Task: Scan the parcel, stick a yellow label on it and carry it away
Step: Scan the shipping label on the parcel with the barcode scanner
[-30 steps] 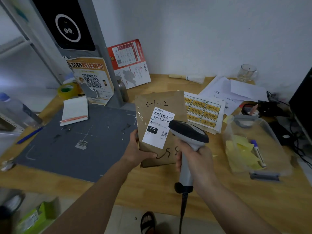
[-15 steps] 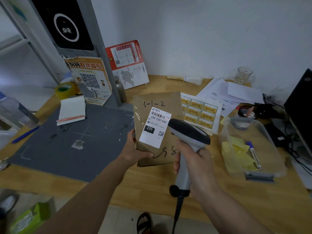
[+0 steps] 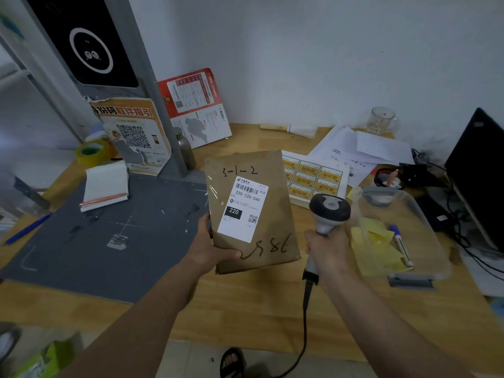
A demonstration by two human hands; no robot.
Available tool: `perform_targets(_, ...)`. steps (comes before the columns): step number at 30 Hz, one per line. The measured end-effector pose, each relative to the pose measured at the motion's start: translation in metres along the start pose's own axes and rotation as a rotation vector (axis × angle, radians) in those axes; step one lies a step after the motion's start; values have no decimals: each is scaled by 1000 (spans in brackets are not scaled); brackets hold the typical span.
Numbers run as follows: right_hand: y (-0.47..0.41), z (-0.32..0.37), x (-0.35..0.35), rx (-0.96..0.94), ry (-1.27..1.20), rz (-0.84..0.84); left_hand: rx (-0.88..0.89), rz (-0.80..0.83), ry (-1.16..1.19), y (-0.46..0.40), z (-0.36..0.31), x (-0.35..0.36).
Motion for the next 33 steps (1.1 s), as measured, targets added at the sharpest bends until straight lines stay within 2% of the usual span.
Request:
perform_targets(3, -23, -22, 3, 111, -41, -34, -16, -15, 11, -1, 0, -2)
perform_targets(7, -29, -33, 18, 179, -133, 28, -42, -22, -44, 0, -3, -3)
perform_targets(14, -26, -55, 5, 205, -43, 3, -289, 116, -80, 8, 9, -7)
perform_targets(19, -28, -64, 3, 238, 23, 81, -364, 133, -157, 9, 17, -3)
perform_targets(22, -38, -54, -4, 169, 63, 128, -293, 20, -289, 3, 8, -9)
perform_targets(27, -64, -36, 1, 109, 128, 212, -58, -328, -242, -8, -34, -13)
perform_targets(30, -78, -44, 6, 137, 187, 227, 35, -406, -187, -11, -50, -7)
perform_targets(33, -84, -51, 5, 162, 216, 153, 61, -419, -197, -23, -58, -4)
Point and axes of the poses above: each hand's wrist, its own y-axis away from the middle knuckle, its own x-axis out of the palm, z = x × y, the point moved 9 cm from there along -y, towards the middle knuckle, and after that the axes turned 7 degrees about y, right-handed, at the moved point
